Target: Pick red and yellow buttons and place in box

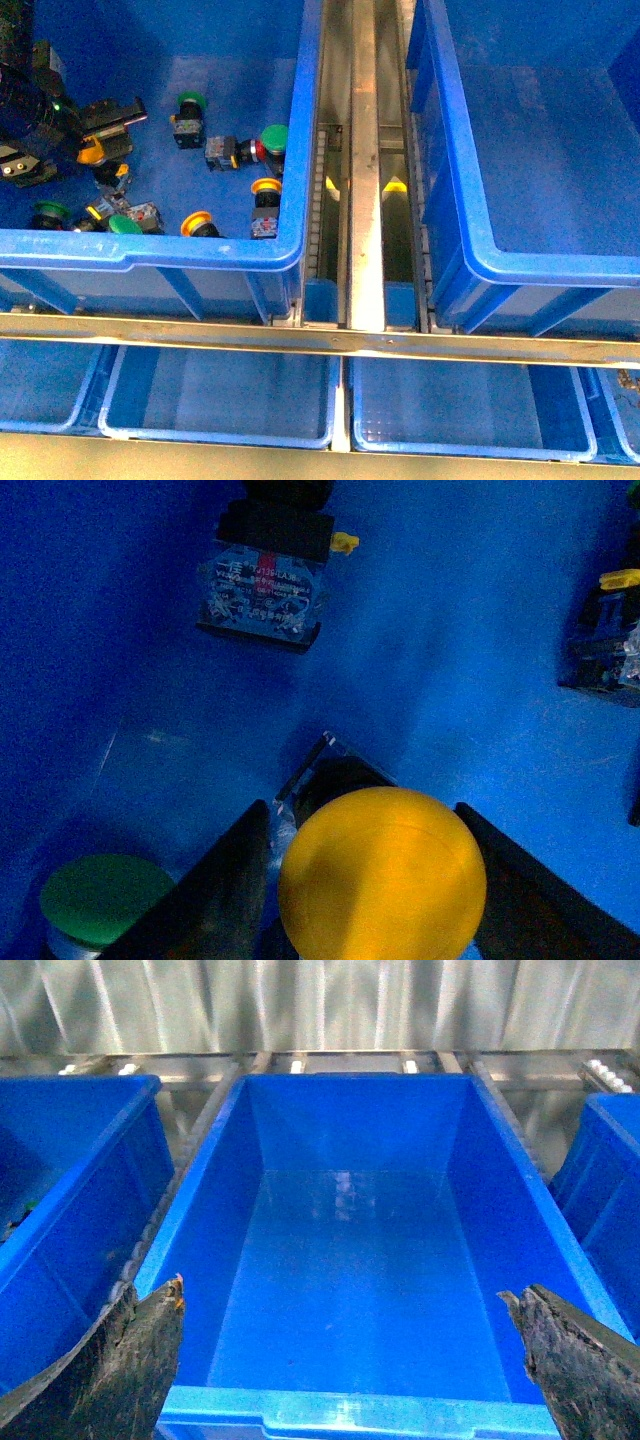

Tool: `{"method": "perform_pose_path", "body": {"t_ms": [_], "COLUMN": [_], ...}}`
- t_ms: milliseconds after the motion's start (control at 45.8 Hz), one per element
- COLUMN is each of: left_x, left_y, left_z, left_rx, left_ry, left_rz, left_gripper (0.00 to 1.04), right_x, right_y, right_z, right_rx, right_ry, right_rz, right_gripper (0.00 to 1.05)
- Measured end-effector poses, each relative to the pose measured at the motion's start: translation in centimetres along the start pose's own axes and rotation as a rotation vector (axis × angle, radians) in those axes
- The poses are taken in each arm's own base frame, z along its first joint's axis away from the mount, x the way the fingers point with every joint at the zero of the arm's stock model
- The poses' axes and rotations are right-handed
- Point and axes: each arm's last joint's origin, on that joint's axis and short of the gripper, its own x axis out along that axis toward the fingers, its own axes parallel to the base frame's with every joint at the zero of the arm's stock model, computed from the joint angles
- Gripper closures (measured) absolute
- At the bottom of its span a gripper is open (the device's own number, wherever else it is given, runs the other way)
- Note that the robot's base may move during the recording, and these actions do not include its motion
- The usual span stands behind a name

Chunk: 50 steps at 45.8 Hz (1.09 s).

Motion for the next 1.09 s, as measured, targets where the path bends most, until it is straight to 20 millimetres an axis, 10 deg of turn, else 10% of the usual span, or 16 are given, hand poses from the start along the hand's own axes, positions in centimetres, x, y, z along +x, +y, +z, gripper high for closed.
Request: {"method": "perform_pose_path", "body": {"t_ms": [109,502,743,1092], "left_x": [0.0,-1.8,-7.2,-14.6], "left_y": [0.0,-0.5,-1.1,-3.2], "left_z": [0.0,1.2,2.4,-1.3], "left_rx": [-0.006,-0.074,-0.147,-0.292], "left_ry": [0.002,-0.019,-0.077,0.033], "left_rz": [0.0,-0.056,-0.141,-0.336], "left_gripper": [0.71,0.71,0.71,0.71], "right_x": [0.0,0.0,0.0,0.0], "right_y": [0.0,0.0,0.0,0.0], "right_z": [0.0,0.0,0.0,0.0], "right_rx": [0.0,0.0,0.0,0.0], "right_ry": [0.0,0.0,0.0,0.0], "right_rz": [0.0,0.0,0.0,0.0], "right_gripper": [0.06,0.06,0.06,0.06]}}
